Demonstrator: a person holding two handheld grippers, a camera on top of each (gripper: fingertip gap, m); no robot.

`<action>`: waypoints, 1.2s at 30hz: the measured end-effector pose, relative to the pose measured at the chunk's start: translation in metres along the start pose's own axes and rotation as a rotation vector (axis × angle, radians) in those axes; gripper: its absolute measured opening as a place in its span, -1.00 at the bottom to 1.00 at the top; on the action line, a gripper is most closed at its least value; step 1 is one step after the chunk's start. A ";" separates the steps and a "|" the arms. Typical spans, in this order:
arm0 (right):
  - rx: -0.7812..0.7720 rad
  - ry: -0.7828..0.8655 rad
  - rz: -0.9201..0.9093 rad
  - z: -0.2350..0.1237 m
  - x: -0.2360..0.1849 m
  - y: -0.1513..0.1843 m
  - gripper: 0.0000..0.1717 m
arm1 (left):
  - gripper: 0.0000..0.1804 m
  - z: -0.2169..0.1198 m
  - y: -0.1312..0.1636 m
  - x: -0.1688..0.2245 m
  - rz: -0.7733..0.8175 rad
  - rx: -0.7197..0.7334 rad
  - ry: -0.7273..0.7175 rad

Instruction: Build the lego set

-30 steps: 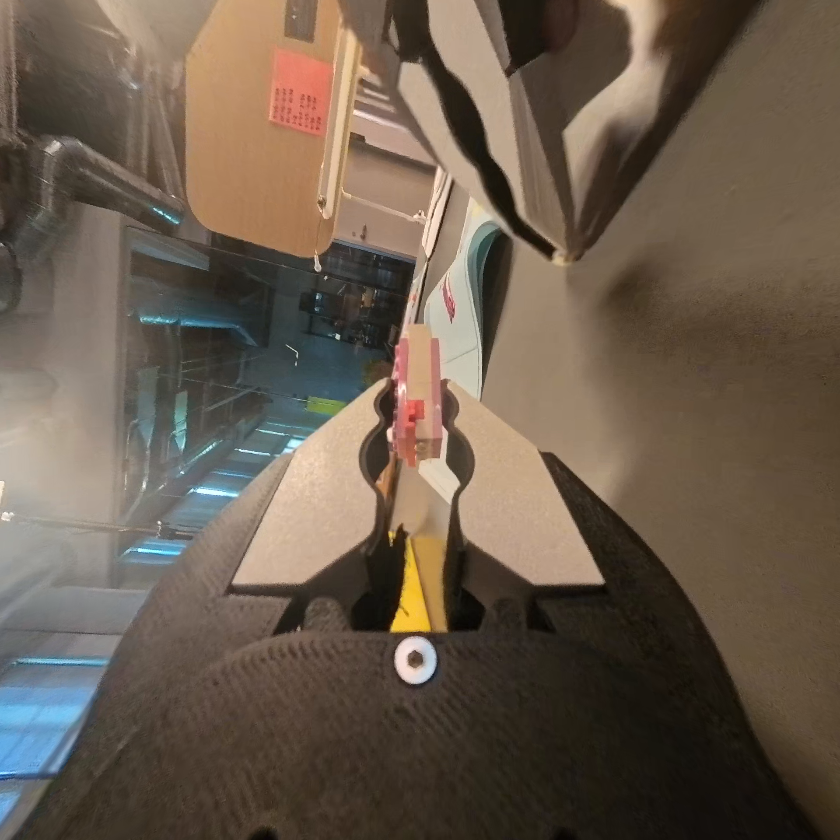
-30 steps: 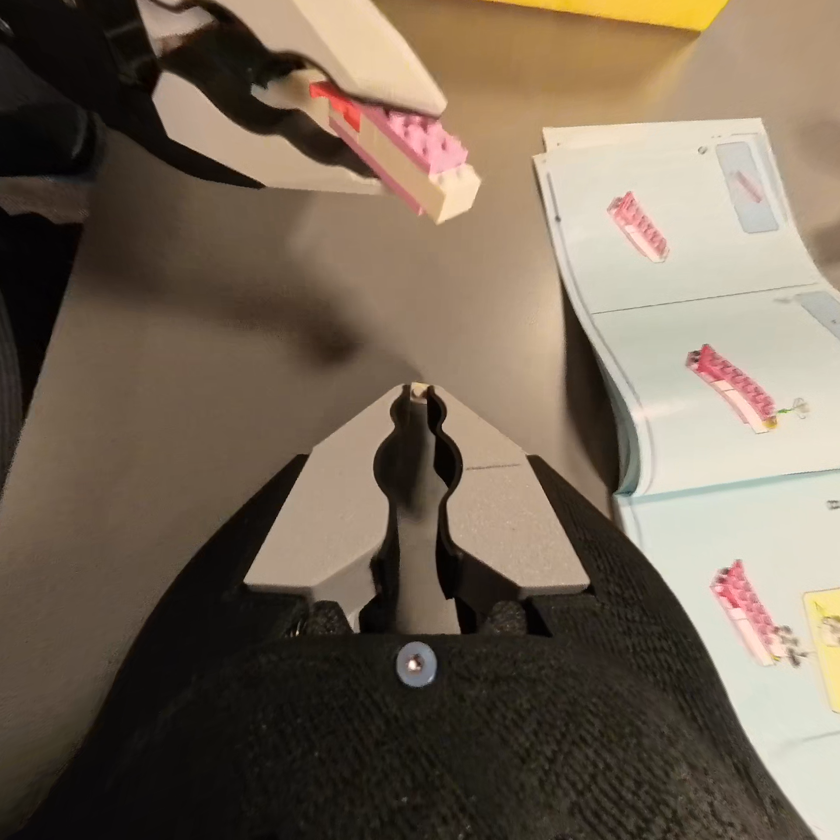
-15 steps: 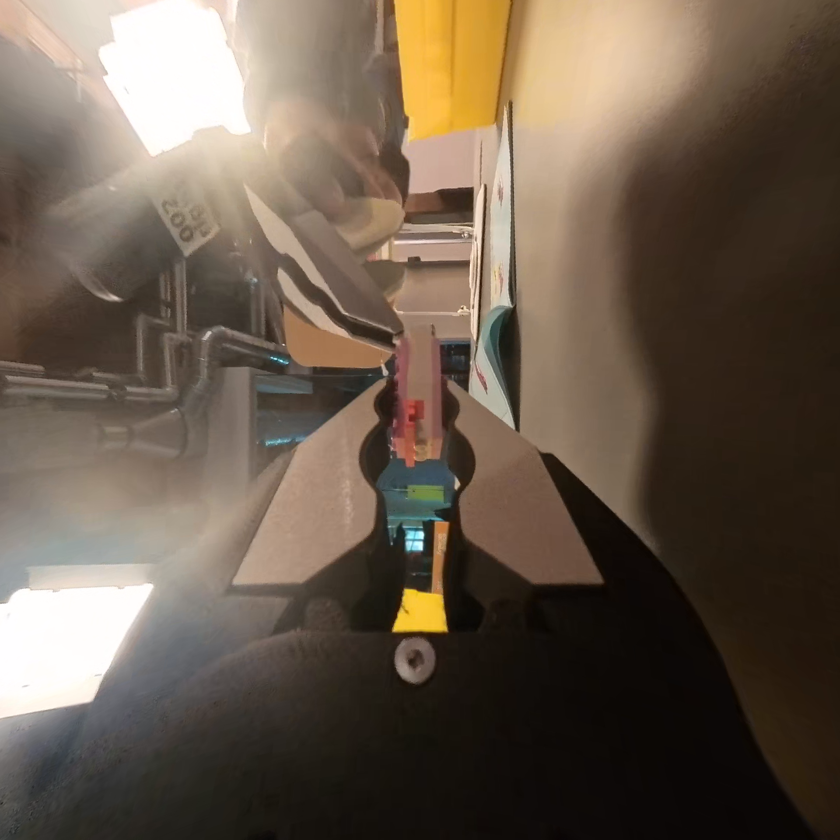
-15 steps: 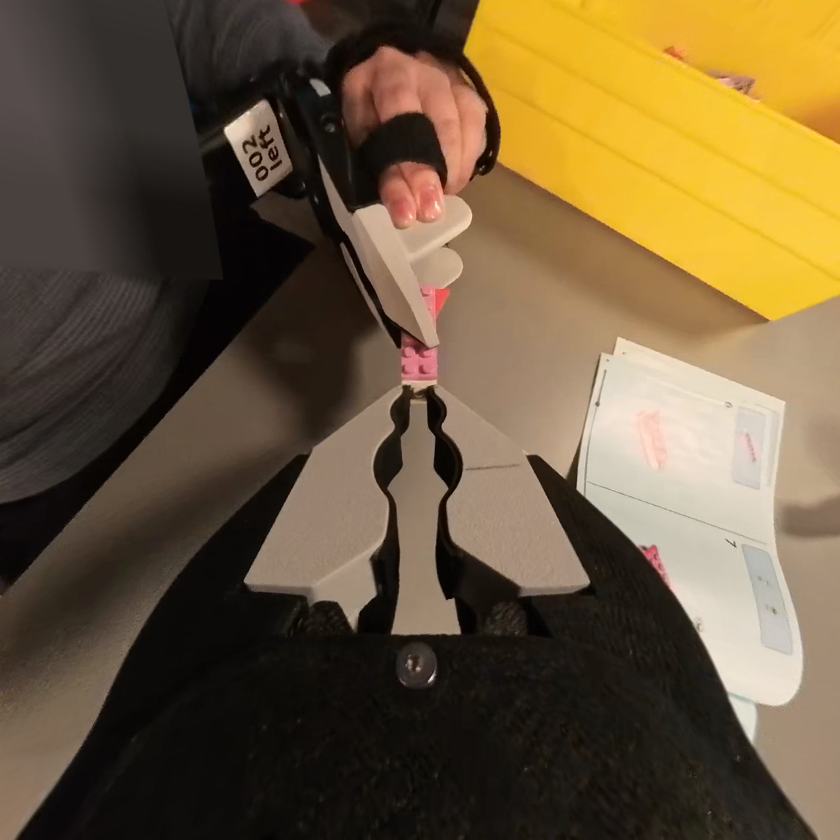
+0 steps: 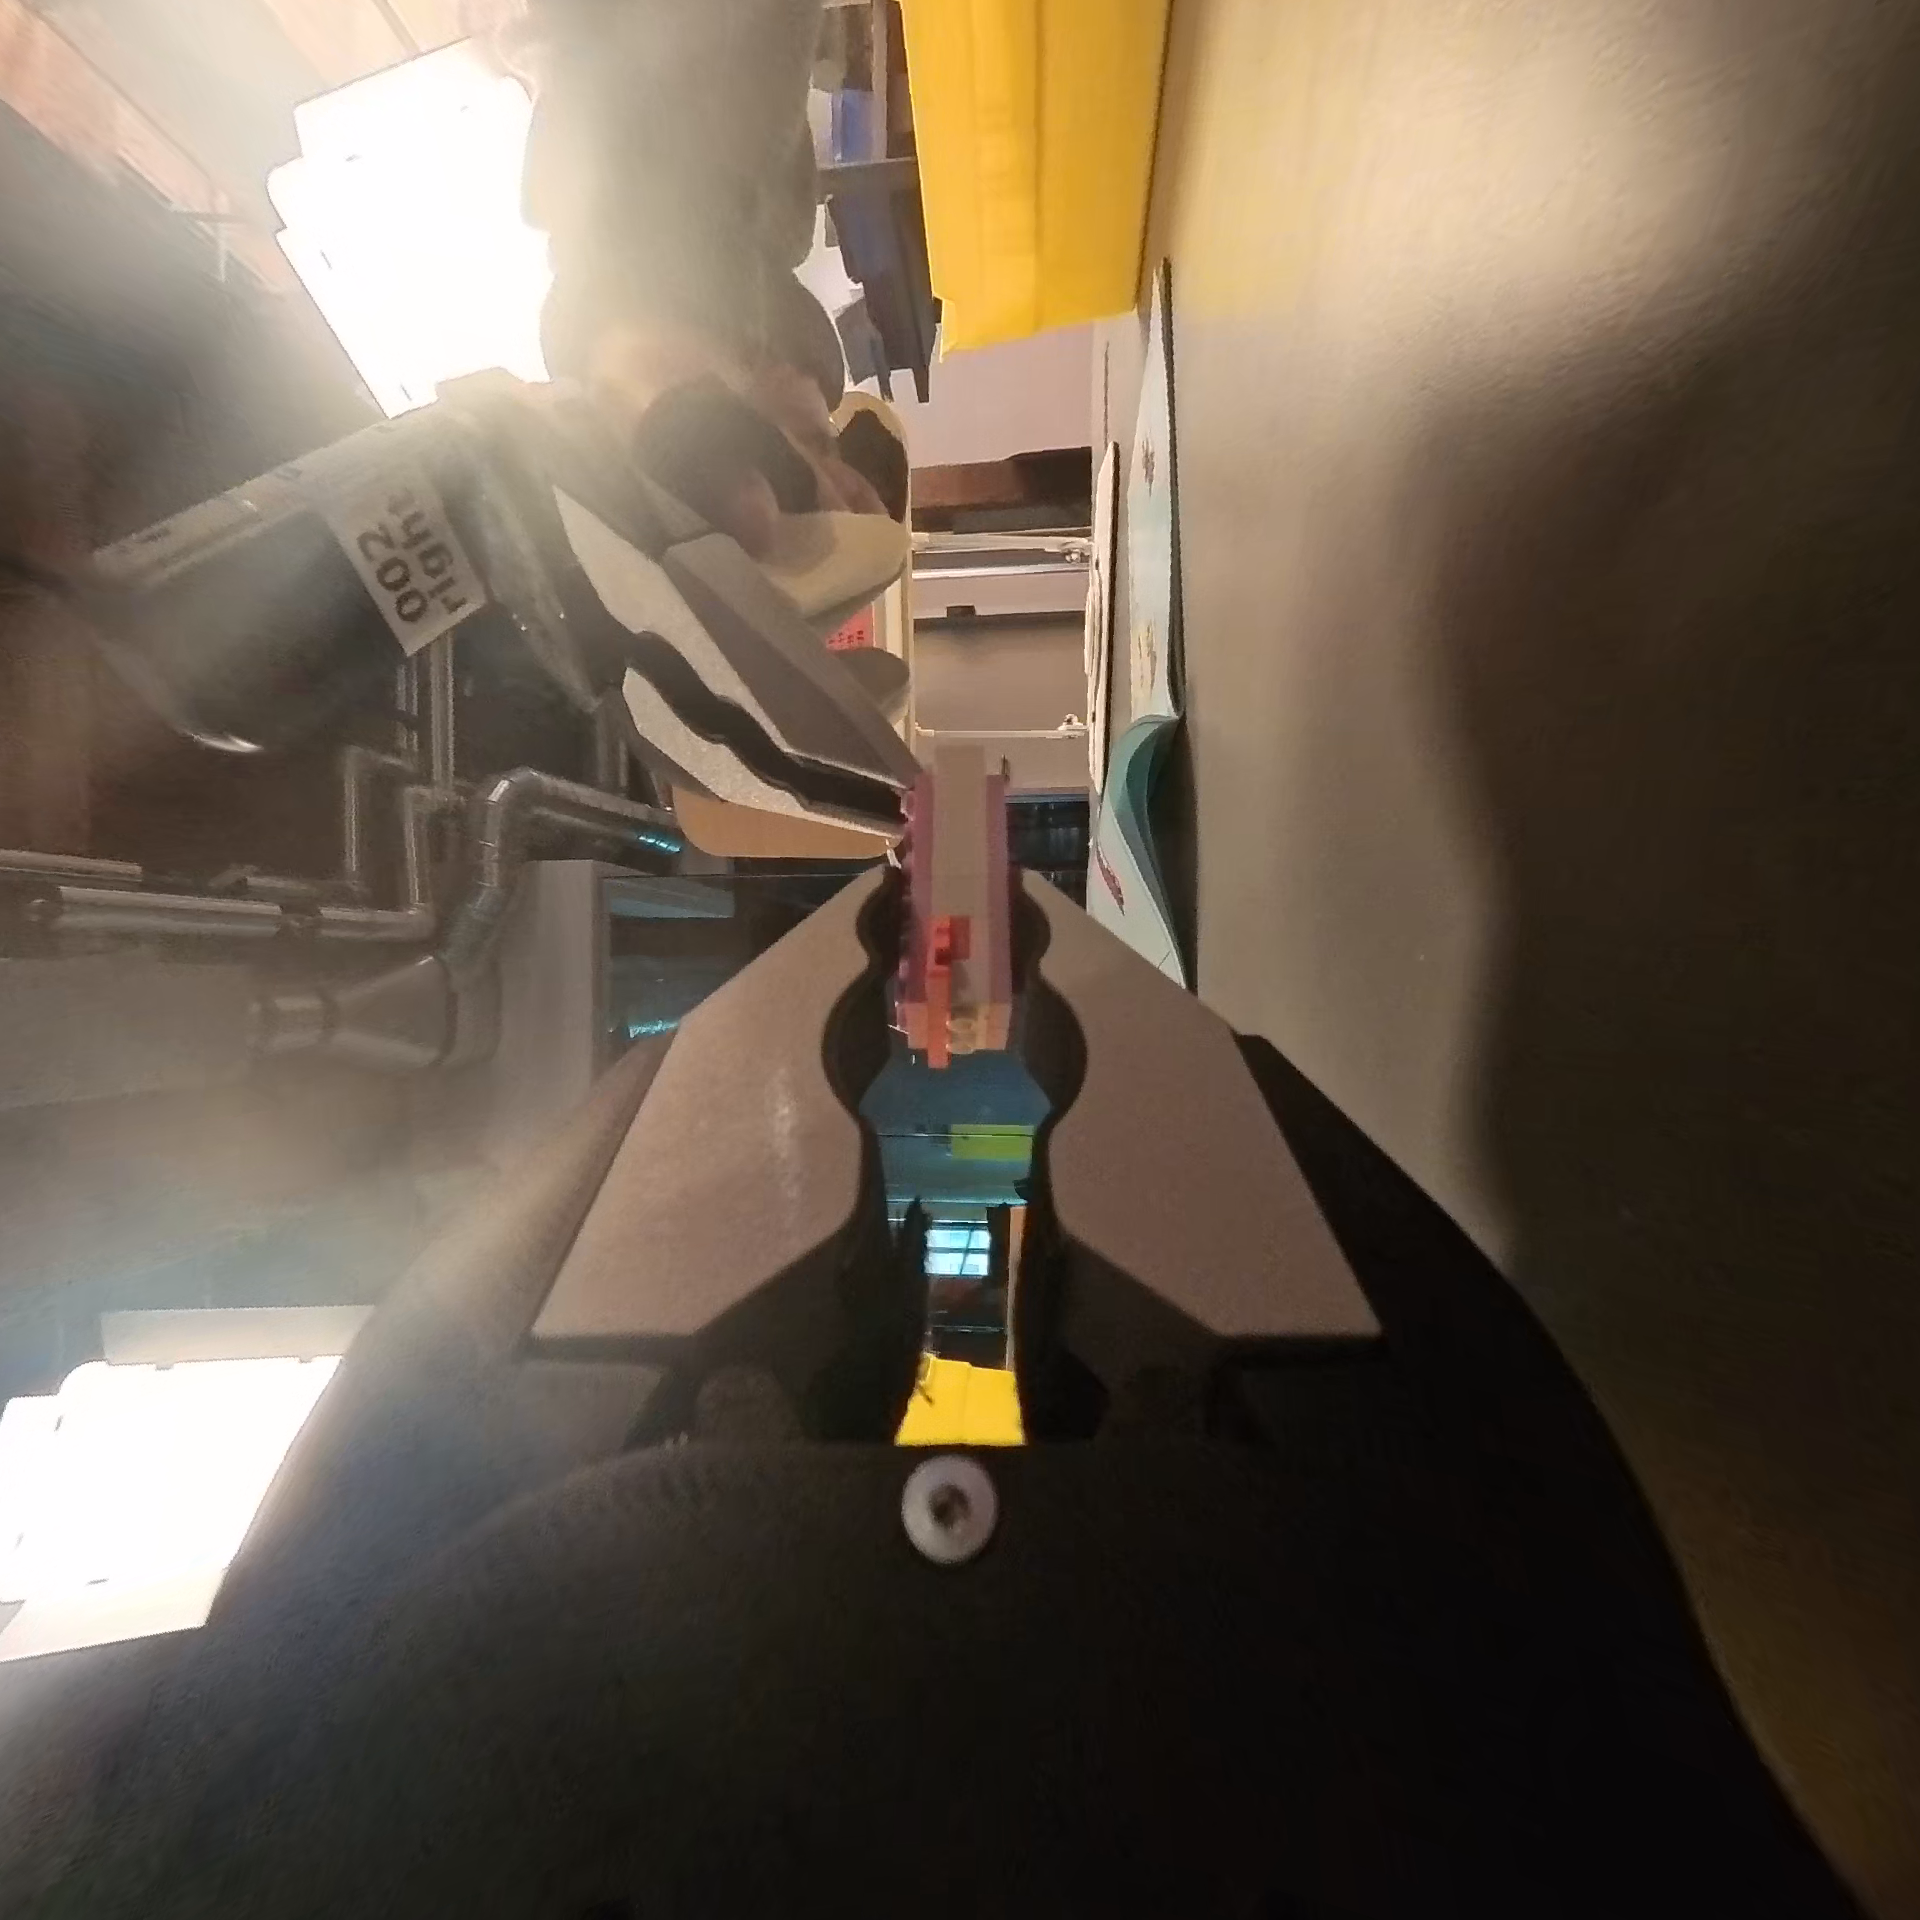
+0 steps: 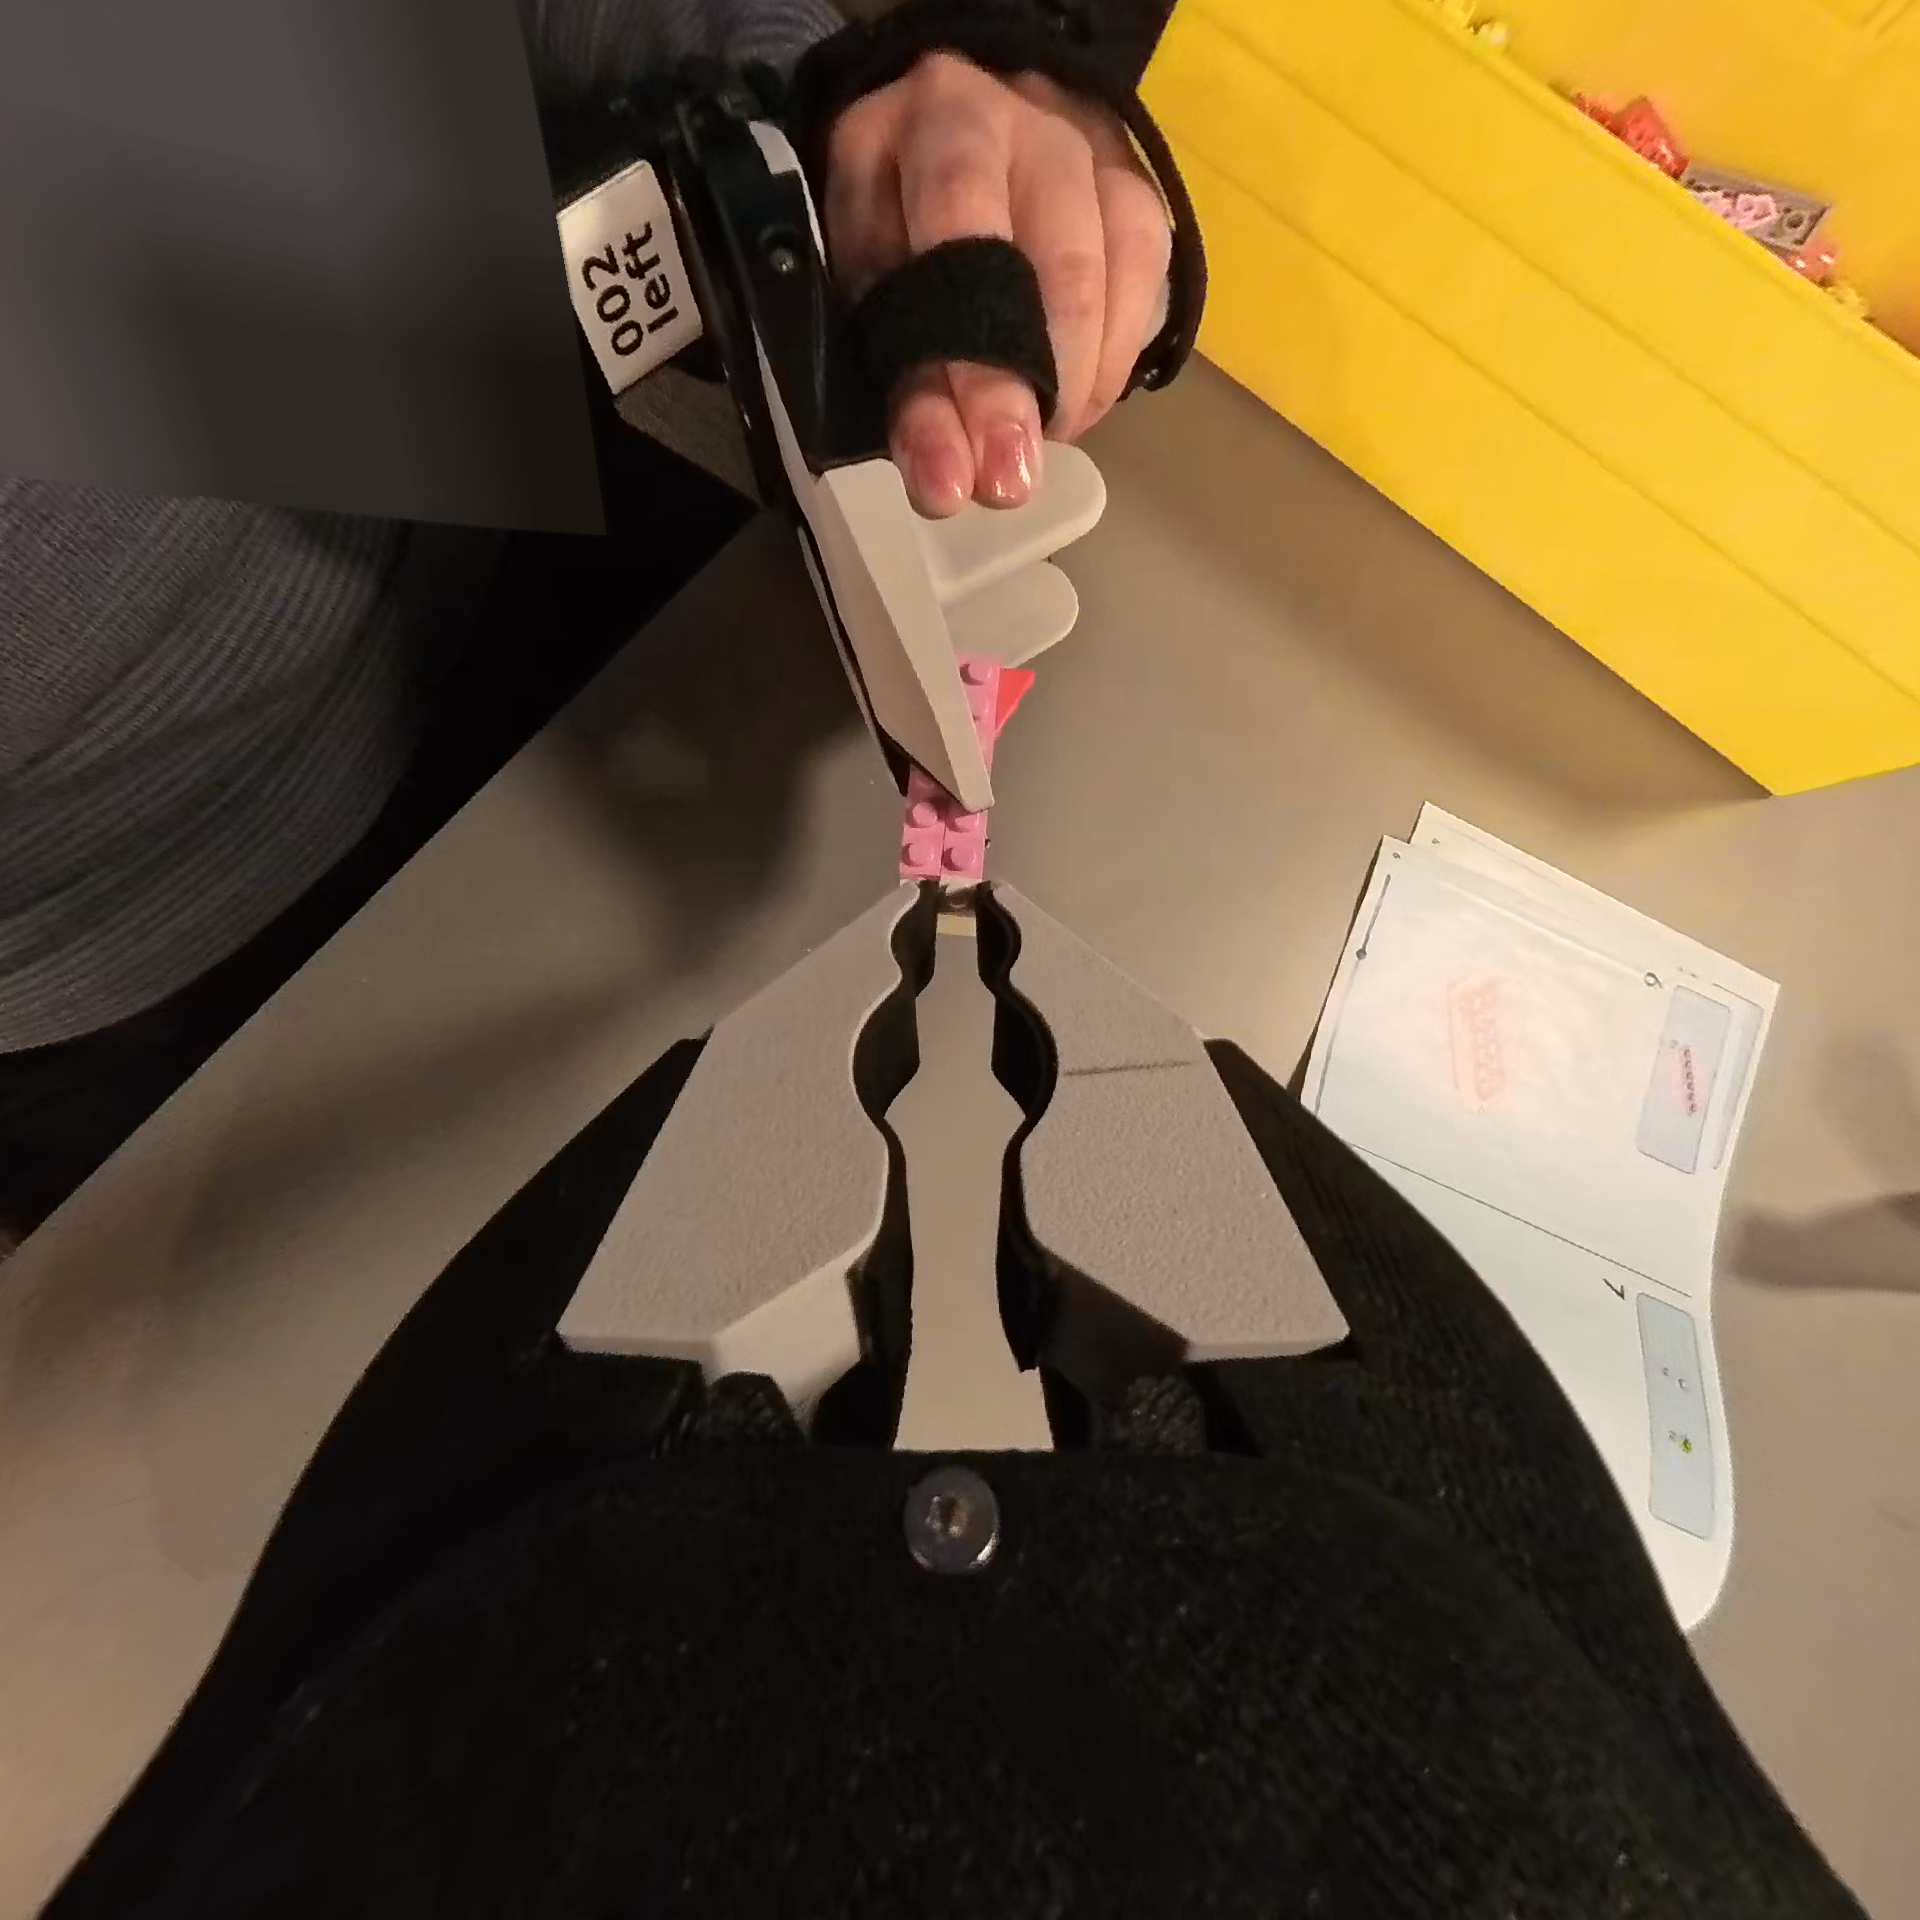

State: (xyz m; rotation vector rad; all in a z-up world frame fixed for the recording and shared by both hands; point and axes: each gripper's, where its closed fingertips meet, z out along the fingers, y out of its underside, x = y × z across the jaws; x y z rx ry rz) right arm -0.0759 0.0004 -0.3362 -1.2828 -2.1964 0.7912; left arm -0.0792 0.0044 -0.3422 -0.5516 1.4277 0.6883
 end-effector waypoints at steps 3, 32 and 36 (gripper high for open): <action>0.006 -0.006 0.001 0.000 -0.001 0.000 -0.94 | -0.80 0.000 -0.001 0.000 -0.001 0.005 -0.001; -0.005 0.626 -0.410 0.000 0.004 0.005 -0.24 | -0.80 0.003 0.001 -0.006 -0.081 0.000 -0.001; -0.146 0.851 -0.681 -0.003 0.005 0.008 -0.50 | -0.79 0.003 0.001 -0.006 -0.097 0.006 0.005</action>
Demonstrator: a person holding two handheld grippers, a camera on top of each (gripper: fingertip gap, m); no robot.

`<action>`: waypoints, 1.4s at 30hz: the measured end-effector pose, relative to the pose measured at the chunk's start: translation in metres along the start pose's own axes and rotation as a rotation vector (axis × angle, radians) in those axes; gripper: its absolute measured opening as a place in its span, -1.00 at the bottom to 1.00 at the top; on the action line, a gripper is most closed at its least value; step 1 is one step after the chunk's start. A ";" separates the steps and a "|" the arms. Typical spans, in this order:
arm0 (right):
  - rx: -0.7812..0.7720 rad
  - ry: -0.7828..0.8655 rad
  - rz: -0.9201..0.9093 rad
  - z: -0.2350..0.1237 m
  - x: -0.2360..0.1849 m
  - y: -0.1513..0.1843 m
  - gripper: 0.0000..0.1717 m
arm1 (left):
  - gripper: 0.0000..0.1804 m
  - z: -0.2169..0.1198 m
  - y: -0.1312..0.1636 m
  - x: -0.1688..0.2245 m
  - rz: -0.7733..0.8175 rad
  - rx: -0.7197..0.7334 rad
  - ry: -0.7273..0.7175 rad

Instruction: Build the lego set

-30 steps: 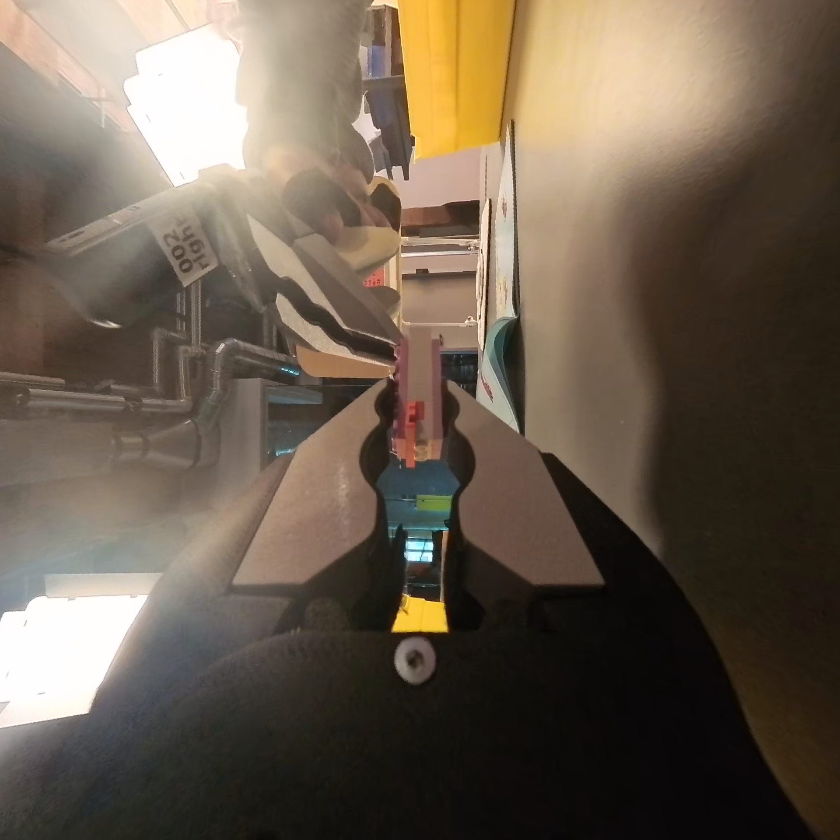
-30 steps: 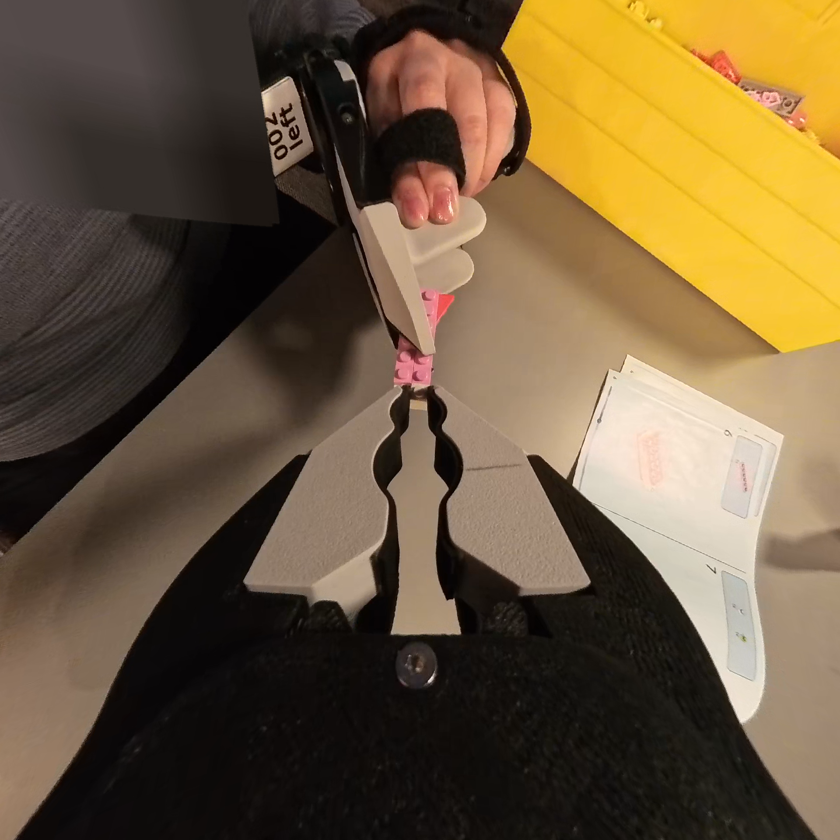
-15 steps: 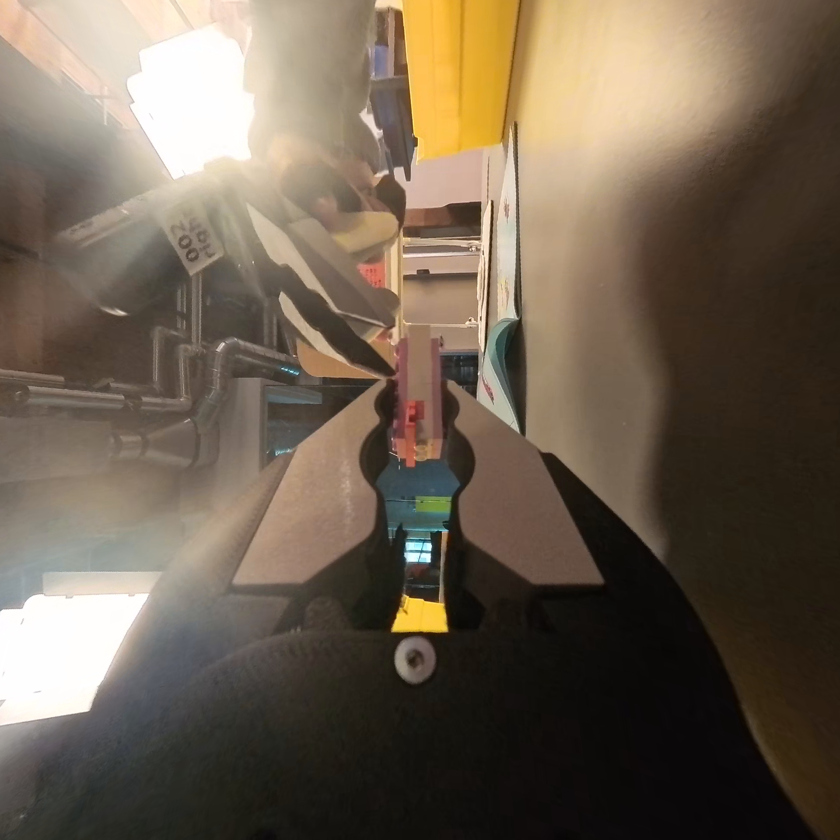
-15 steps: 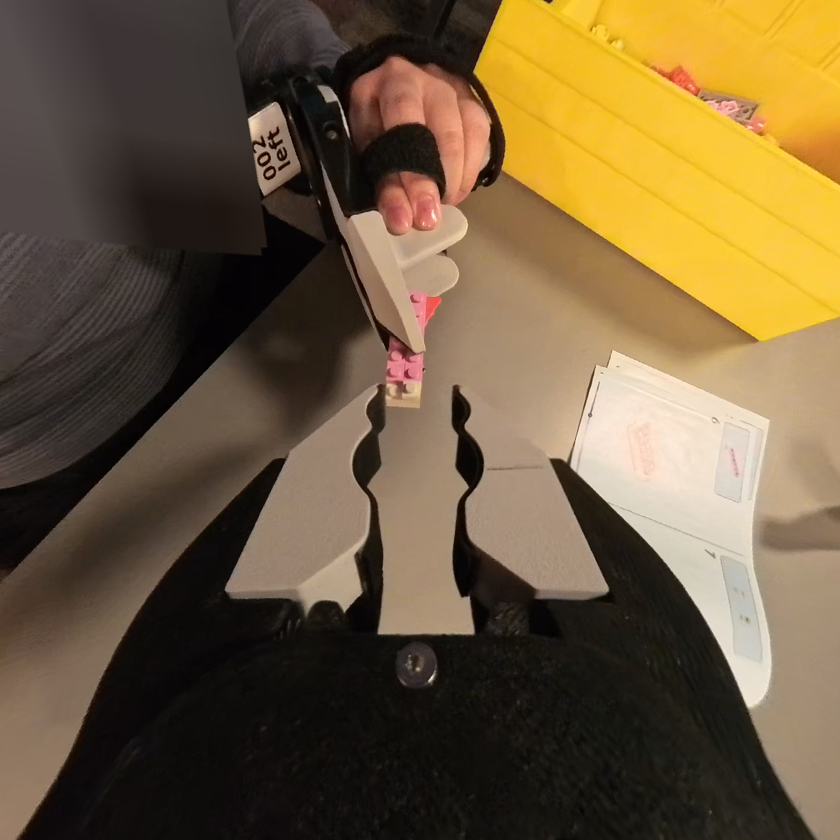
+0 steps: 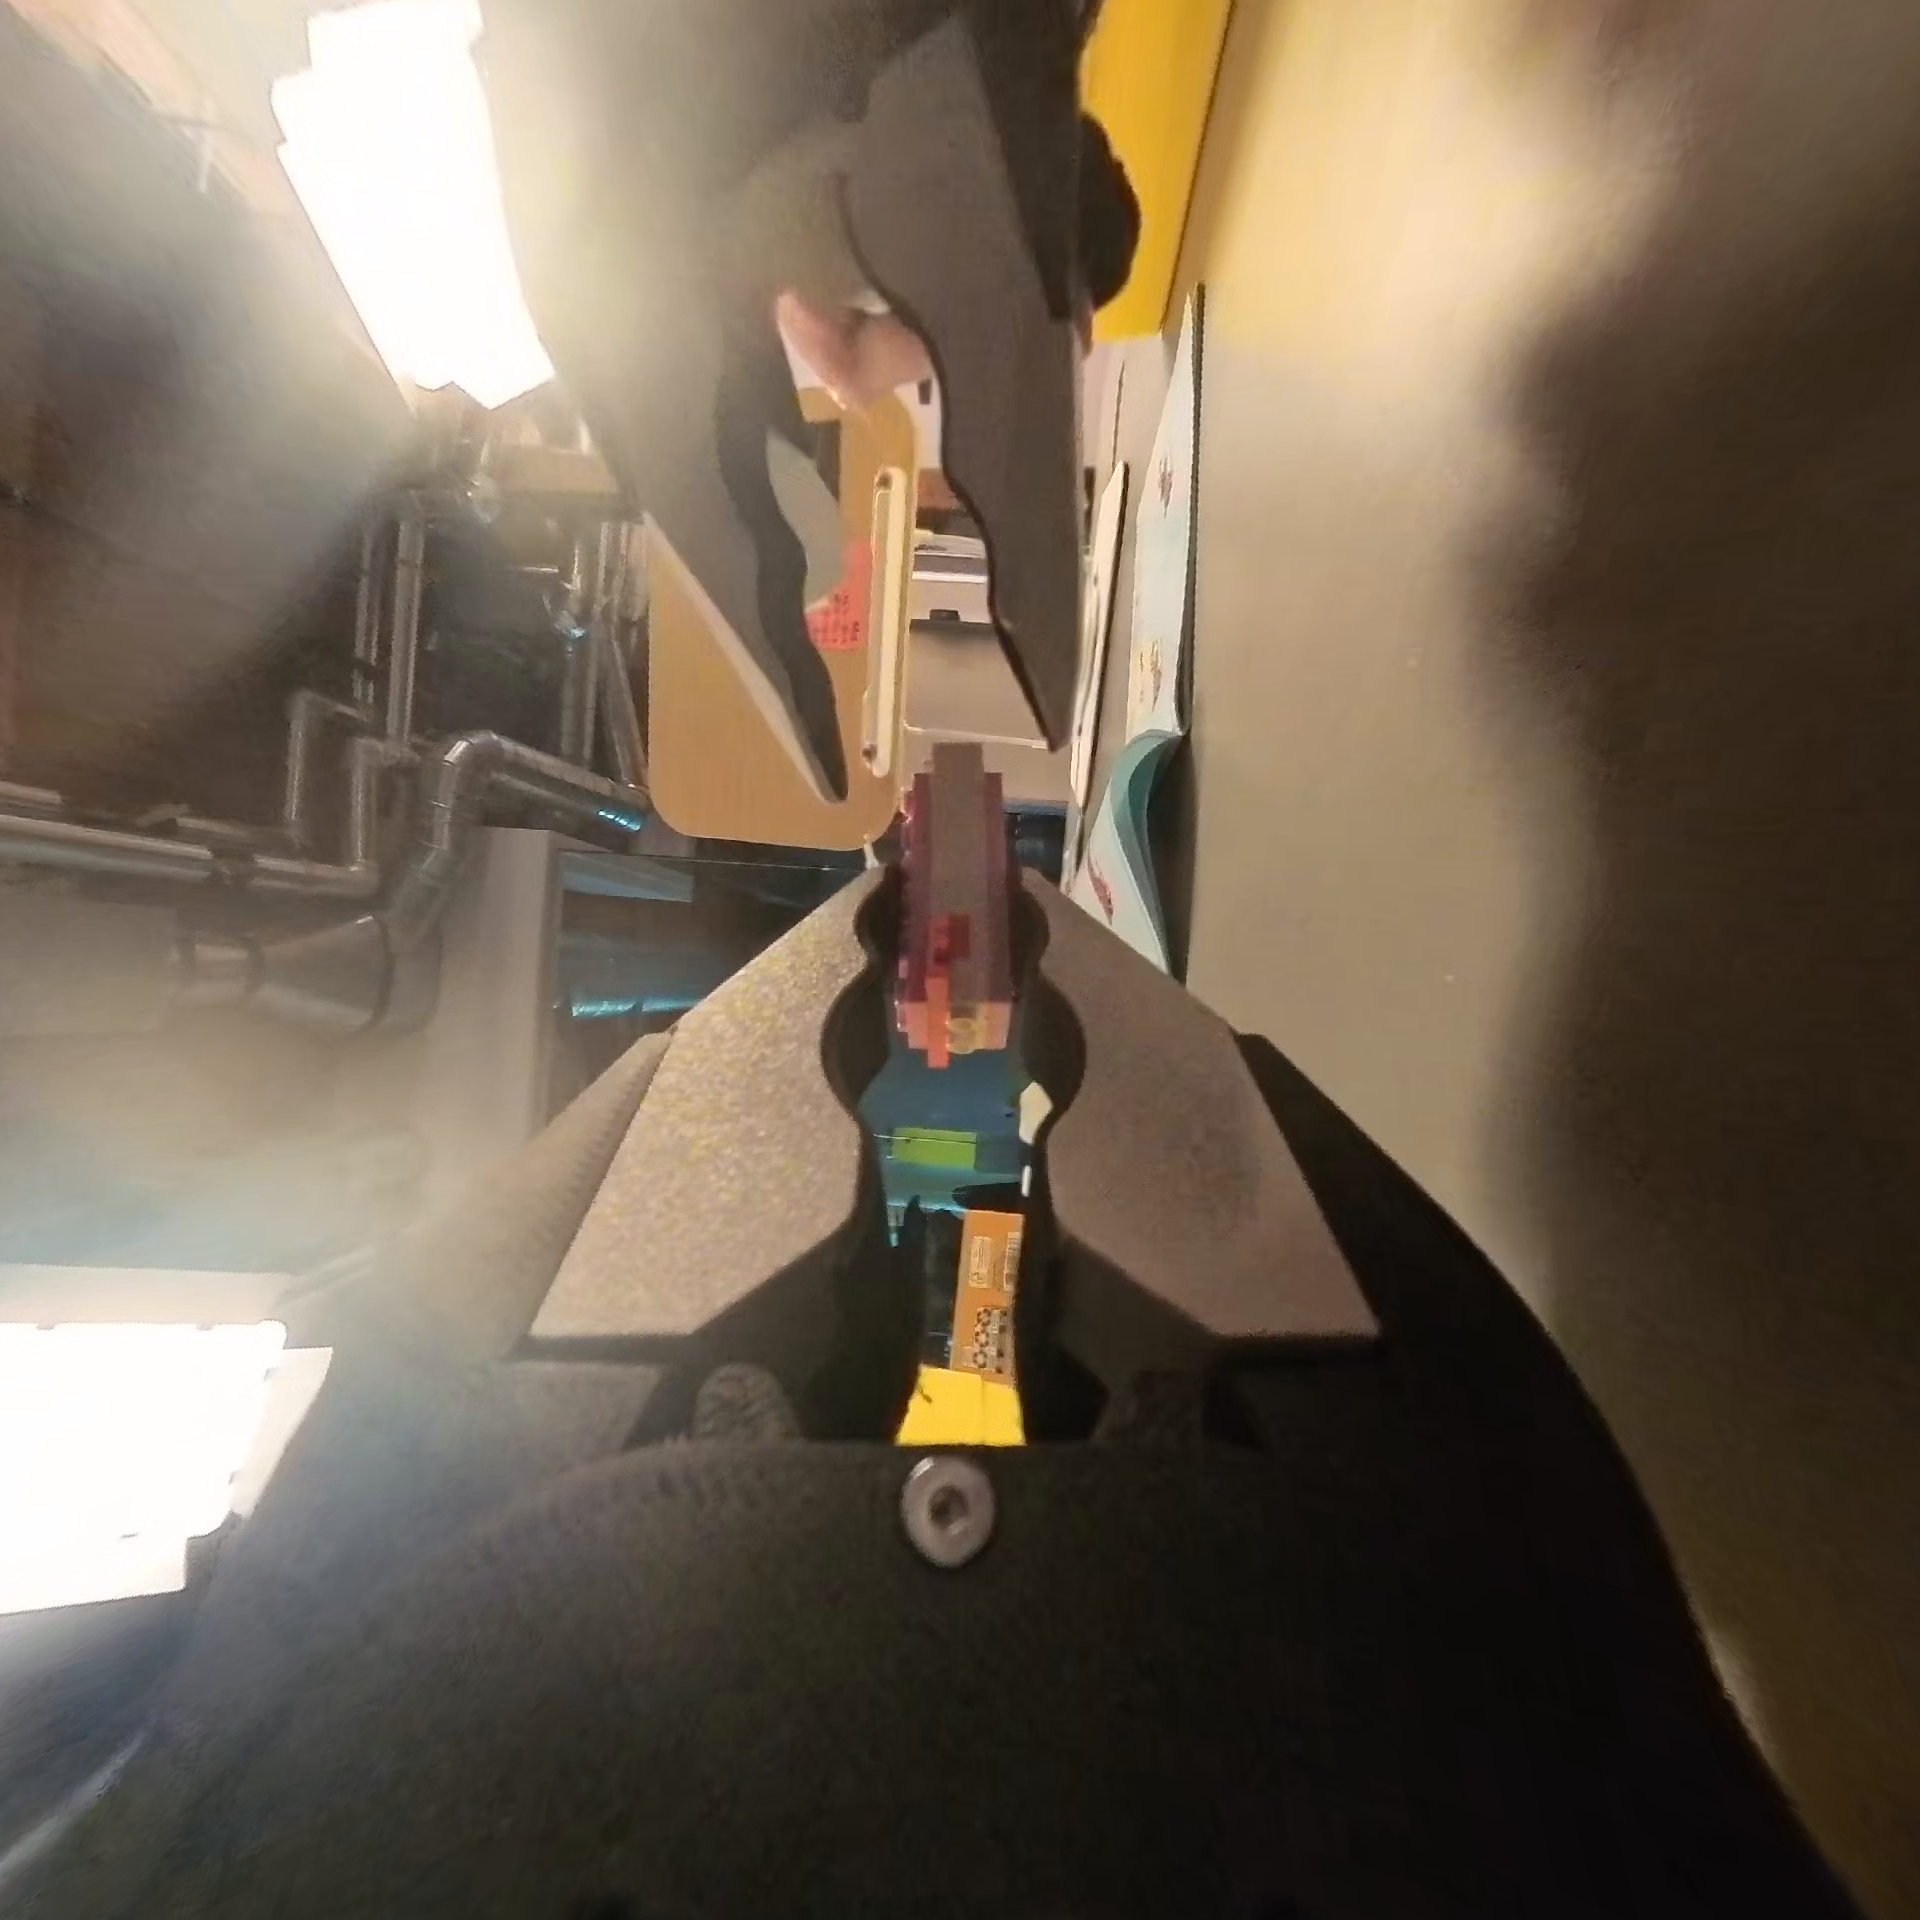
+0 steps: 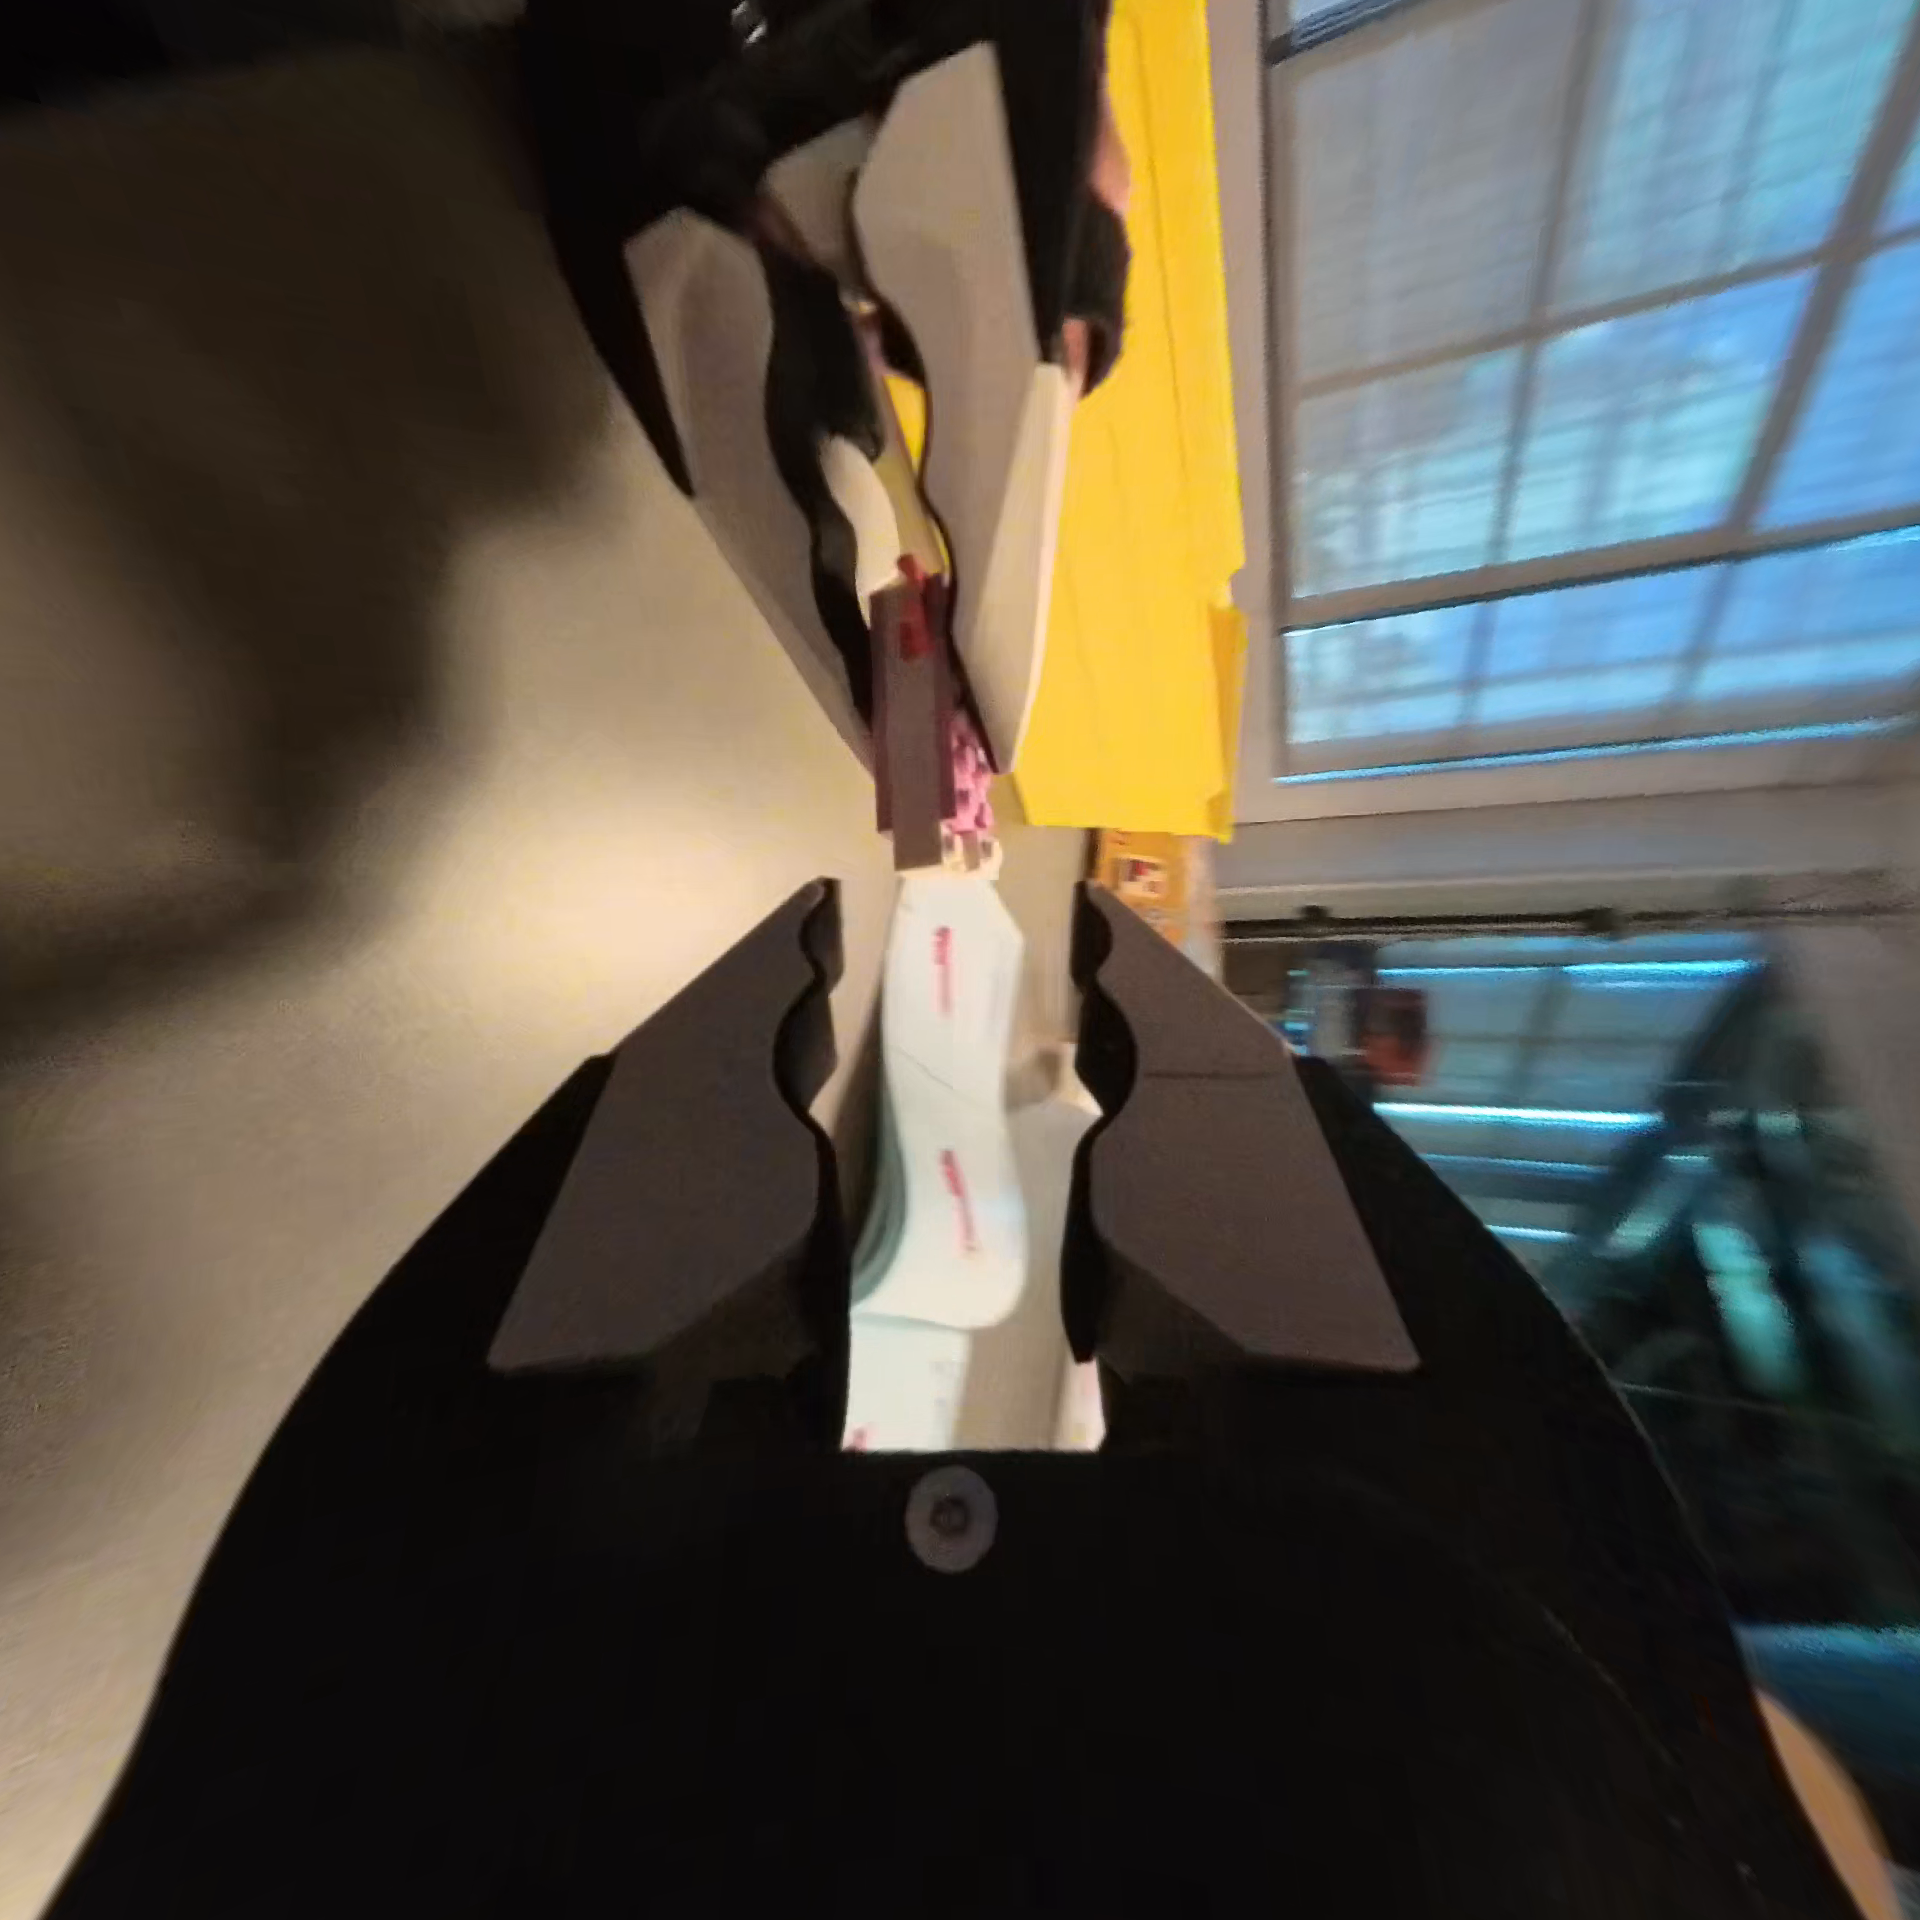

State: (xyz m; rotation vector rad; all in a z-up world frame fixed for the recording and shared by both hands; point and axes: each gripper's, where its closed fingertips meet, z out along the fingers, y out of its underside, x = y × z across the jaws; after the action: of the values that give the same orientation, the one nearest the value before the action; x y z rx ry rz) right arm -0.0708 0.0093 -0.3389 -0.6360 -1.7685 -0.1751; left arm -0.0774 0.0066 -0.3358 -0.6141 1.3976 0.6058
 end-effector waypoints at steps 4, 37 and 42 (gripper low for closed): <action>-0.039 0.101 -0.144 0.001 -0.002 0.003 -0.54 | -0.80 0.000 -0.001 0.000 -0.010 0.007 0.006; -0.076 0.163 -0.290 0.012 0.001 0.002 -0.85 | -0.80 -0.004 -0.003 0.003 -0.016 0.011 0.022; -0.110 0.150 -0.302 0.014 0.002 0.003 -0.86 | -0.80 -0.004 -0.001 0.004 -0.030 0.002 0.032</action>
State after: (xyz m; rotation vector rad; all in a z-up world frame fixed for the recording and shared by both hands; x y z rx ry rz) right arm -0.0812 0.0186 -0.3419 -0.4181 -1.7096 -0.5173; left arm -0.0792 0.0028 -0.3397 -0.6441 1.4160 0.5729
